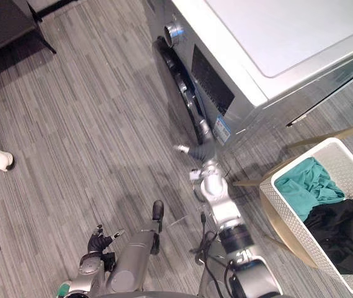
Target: Pick up the laundry basket with both hands and put the clothes into the washing machine.
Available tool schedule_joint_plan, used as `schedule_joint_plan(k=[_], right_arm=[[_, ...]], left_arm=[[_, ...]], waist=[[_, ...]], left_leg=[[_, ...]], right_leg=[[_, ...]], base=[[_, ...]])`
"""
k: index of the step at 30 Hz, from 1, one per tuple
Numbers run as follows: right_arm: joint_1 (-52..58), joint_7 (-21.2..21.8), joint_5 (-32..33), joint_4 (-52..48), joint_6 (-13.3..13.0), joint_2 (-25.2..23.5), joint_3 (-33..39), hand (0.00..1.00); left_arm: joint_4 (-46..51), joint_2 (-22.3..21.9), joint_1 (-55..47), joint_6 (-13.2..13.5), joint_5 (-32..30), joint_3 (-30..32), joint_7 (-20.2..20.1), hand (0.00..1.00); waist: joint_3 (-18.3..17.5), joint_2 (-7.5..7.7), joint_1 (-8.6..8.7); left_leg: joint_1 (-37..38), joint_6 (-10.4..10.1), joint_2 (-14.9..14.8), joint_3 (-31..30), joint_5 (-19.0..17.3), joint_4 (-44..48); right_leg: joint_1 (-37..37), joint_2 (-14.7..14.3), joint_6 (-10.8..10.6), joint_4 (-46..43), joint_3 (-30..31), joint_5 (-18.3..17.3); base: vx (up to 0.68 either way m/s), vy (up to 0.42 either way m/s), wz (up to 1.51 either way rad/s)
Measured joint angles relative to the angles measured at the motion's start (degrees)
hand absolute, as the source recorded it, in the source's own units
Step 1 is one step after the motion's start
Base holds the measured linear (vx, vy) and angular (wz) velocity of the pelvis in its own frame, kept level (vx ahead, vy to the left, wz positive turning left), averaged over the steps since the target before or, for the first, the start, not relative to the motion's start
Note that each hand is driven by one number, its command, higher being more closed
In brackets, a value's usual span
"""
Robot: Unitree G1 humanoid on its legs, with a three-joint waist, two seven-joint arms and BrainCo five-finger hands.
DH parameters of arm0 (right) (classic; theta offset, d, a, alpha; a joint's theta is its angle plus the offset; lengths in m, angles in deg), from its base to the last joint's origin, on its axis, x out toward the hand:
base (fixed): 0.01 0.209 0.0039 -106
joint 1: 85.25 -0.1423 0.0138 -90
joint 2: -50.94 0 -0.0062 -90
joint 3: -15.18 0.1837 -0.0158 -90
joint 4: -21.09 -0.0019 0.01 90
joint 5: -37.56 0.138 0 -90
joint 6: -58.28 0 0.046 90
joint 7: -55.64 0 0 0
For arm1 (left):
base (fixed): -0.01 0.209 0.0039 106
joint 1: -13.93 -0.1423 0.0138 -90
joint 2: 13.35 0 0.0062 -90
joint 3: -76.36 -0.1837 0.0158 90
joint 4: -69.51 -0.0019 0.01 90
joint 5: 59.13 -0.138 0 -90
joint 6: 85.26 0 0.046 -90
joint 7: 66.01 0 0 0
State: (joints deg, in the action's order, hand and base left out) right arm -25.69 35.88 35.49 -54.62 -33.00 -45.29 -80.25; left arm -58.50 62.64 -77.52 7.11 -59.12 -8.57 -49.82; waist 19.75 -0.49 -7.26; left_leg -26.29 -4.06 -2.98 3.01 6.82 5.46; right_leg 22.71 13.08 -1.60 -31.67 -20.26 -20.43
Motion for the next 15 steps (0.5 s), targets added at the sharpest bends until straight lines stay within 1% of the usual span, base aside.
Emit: schedule_joint_plan(k=[2,3,5,6,7,8,9,13,15], right_arm=[[-3.6,0.0,1.6,2.2,0.1,0.1,-0.4,0.00],[-4.9,0.0,2.0,3.5,0.1,0.2,-0.5,0.00],[-10.1,0.4,3.8,9.5,0.3,1.7,-1.3,0.00],[-11.1,0.7,4.0,10.2,0.3,2.2,-1.3,0.00],[-12.6,1.1,4.8,11.5,0.2,2.5,-1.5,0.00],[-15.5,1.3,6.0,13.6,0.1,3.0,-2.2,0.00],[-16.9,1.3,6.5,14.8,0.1,3.2,-2.5,0.00],[-23.4,1.4,10.5,20.5,0.6,3.0,-4.6,0.00],[-24.1,1.1,11.5,20.8,0.6,2.5,-5.7,0.00]], left_arm=[[0.4,-0.1,1.0,0.4,0.4,-1.2,0.2,0.00],[0.4,-0.1,1.4,0.4,0.4,-1.6,0.2,0.00],[0.5,0.1,3.1,0.5,0.4,-3.1,0.2,0.00],[0.5,0.1,3.7,0.5,0.4,-3.4,0.1,0.00],[0.4,0.1,4.2,0.6,0.4,-3.7,0.1,0.00],[0.4,0.3,5.4,0.7,0.4,-4.7,0.1,0.00],[0.5,0.4,5.7,0.8,0.4,-5.0,0.0,0.00],[0.6,0.6,8.1,0.8,0.5,-6.7,0.1,0.00],[0.8,0.5,9.3,0.7,0.5,-8.0,0.1,0.00]], waist=[[0.7,-0.30,-0.32],[1.1,-0.43,-0.25],[1.7,-0.67,-1.13],[1.8,-0.83,-1.28],[2.0,-1.03,-1.21],[3.0,-1.40,-1.21],[3.3,-1.45,-1.23],[3.6,-1.87,-1.62],[3.8,-2.10,-2.56]], left_leg=[[-0.2,-0.2,-0.3,-0.1,1.2,-1.7],[-0.3,-0.3,-0.5,-0.1,1.4,-1.8],[-1.4,-0.7,-0.9,-0.2,2.3,-2.6],[-1.6,-0.7,-1.0,-0.3,2.7,-3.0],[-2.0,-0.7,-1.1,-0.7,3.2,-3.6],[-2.4,-0.9,-1.2,-1.1,3.7,-3.8],[-2.5,-1.1,-1.2,-1.3,3.9,-4.0],[-5.3,-1.1,-1.1,-2.3,5.5,-5.6],[-6.0,-1.3,-1.1,-3.4,5.7,-5.6]], right_leg=[[0.9,-0.5,0.7,0.2,0.1,0.4],[0.9,-0.8,0.7,0.3,0.3,0.6],[2.4,-1.3,0.9,0.4,0.5,0.9],[2.9,-1.4,0.9,0.4,0.5,1.0],[3.5,-1.6,1.1,0.4,0.4,1.1],[3.9,-2.0,1.3,0.4,0.4,1.4],[4.1,-2.0,1.3,0.4,0.4,1.4],[7.6,-2.2,1.4,-0.9,0.0,1.5],[8.2,-2.2,1.4,-1.3,-0.3,1.5]], base=[[0.01,-0.057,0.03],[-0.01,-0.047,0.00],[-0.04,-0.041,-0.04],[-0.04,-0.035,0.01],[-0.05,-0.023,0.02],[-0.05,-0.018,0.02],[-0.07,-0.015,-0.01],[-0.05,-0.013,0.09],[0.00,-0.034,0.13]])
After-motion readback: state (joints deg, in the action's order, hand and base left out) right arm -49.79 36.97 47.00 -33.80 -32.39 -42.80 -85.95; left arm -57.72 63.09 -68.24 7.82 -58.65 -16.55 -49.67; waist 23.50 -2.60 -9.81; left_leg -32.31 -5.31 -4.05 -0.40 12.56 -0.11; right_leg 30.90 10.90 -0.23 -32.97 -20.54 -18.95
